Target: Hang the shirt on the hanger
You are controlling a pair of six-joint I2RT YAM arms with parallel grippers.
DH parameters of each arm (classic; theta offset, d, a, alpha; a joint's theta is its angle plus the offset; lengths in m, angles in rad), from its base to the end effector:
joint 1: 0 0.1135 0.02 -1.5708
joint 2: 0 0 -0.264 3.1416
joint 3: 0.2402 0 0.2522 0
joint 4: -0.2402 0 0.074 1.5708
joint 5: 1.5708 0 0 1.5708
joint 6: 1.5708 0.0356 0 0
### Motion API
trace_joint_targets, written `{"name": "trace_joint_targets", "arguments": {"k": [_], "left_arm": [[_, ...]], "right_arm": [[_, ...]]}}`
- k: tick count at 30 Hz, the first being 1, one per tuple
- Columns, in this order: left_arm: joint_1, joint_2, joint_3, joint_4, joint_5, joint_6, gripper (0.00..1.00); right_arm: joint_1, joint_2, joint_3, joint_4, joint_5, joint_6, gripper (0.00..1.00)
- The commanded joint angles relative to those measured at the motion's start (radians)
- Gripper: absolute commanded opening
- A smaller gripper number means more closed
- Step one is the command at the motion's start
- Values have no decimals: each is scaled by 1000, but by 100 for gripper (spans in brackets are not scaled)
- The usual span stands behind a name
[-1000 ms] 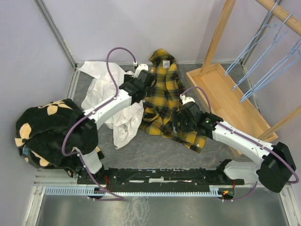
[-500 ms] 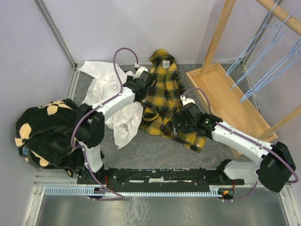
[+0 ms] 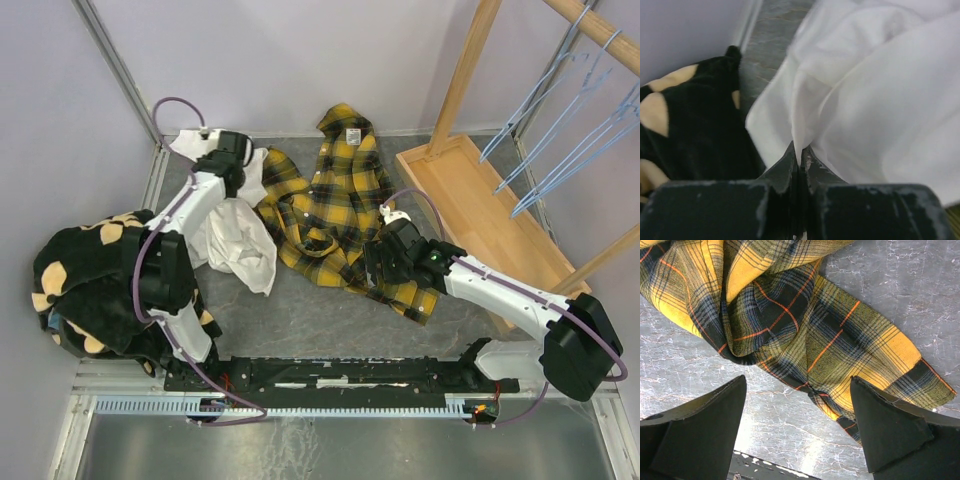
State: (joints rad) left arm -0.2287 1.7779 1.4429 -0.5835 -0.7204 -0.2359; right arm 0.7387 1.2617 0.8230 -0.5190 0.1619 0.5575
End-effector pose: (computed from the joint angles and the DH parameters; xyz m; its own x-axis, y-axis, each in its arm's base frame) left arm 0.3818 -0.0648 0.2679 -0.7012 -0.0171 -0.7127 -0.3944 0.8421 0.3679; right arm 0.1885 0.1639 0.2260 -0.8284 -0.0482 -0.5580 -0.1858 0.9635 0.1926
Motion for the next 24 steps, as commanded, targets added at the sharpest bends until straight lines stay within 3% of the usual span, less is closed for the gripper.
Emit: {"name": "trace_joint_targets", "arguments": {"k": [1, 6, 12, 17, 18, 24], "left_arm": [[143, -52, 77, -12, -10, 16, 3], [275, -22, 151, 16, 70, -16, 3], [270, 4, 119, 98, 126, -30, 5], [271, -27, 27, 151, 127, -69, 71], [273, -33, 21, 141, 133, -82, 80], [271, -197, -138, 177, 252, -165, 98]], "right_arm": [[0, -11, 23, 25, 2, 12, 92], [0, -26, 35, -15, 9, 4, 91], [-1, -74, 31, -48, 27, 2, 92], [0, -102, 1, -37, 32, 0, 93], [0, -107, -5, -30, 30, 1, 93], [-1, -97, 16, -10, 78, -2, 98]]}}
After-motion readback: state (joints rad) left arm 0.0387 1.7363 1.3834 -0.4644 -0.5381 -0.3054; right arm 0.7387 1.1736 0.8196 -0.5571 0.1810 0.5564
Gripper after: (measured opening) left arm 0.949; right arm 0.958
